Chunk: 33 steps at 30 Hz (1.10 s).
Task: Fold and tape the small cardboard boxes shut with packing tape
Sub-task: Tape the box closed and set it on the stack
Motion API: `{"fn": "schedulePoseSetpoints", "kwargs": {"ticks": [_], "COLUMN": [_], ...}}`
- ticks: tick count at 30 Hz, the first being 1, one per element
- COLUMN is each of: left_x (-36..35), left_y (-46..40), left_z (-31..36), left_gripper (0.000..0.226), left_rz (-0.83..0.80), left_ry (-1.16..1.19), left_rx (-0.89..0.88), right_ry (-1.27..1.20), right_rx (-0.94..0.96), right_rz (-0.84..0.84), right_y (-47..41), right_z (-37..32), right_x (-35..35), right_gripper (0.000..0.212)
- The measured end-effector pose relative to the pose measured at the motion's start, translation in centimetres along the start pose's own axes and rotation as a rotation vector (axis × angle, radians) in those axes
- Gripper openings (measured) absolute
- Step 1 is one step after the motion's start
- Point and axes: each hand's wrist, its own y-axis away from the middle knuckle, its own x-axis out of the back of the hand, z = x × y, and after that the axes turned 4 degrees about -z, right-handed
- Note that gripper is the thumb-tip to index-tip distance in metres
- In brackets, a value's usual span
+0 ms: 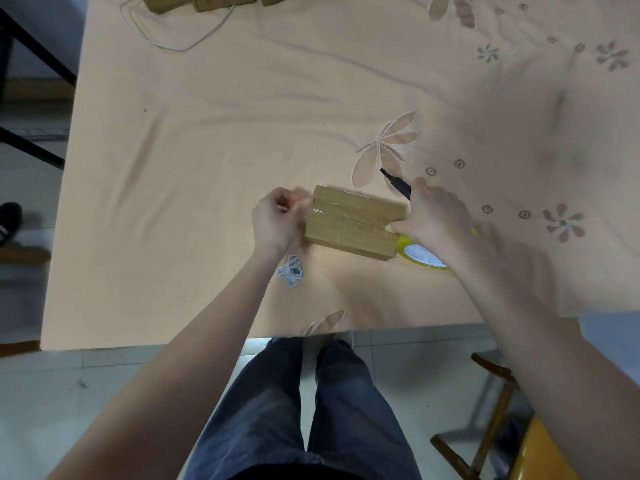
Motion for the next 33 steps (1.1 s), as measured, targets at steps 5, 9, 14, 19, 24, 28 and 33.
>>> {"fn": "schedulePoseSetpoints", "kwargs": {"ticks": [5, 9, 14, 19, 24, 28, 33], "left_x": [-1.2, -2.0, -2.1, -1.9, -2.4, -4.6, -5.5], "left_y": [3.4, 4.7, 4.5, 4.0, 4.2, 5.0, 4.6], "left_z": [0.4, -0.4, -0.7, -0.8, -0.9, -0.2, -1.3], "left_gripper": [0.022, 0.03, 0.044, 0.042, 0.052, 0.054, 0.064], "left_rz": [0.119, 0.047, 0.012, -0.026, -0.024, -0.24, -0.32], "left_ry": [-0.123, -0.27, -0.423, -0.463, -0.826, -0.848, -1.029], "left_rx": [-0.353, -0.42, -0.412, -0.441, -0.422, -0.608, -0.609], "right_ry": [-0.003, -0.002, -0.018, -0.019, -0.009, 0.019, -0.007], "right_rx": [-0.024, -0.023, -0.02, -0.029, -0.04, -0.033, -0.005], "right_rz": [-0.003, -0.002, 0.014, 0.032, 0.042, 0.025, 0.009], "right_y": [0.1, 0.1, -0.1, -0.2, 0.0, -0.1, -0.2], "right_z": [0.0, -0.1, -0.1, 0.0, 0.1, 0.0, 0.3], "right_x": [-0.1, -0.2, -0.4, -0.7, -0.9, -0.9, -0.8], "right_gripper": [0.054, 0.053, 0.052, 0.054, 0.053, 0.049, 0.052]}}
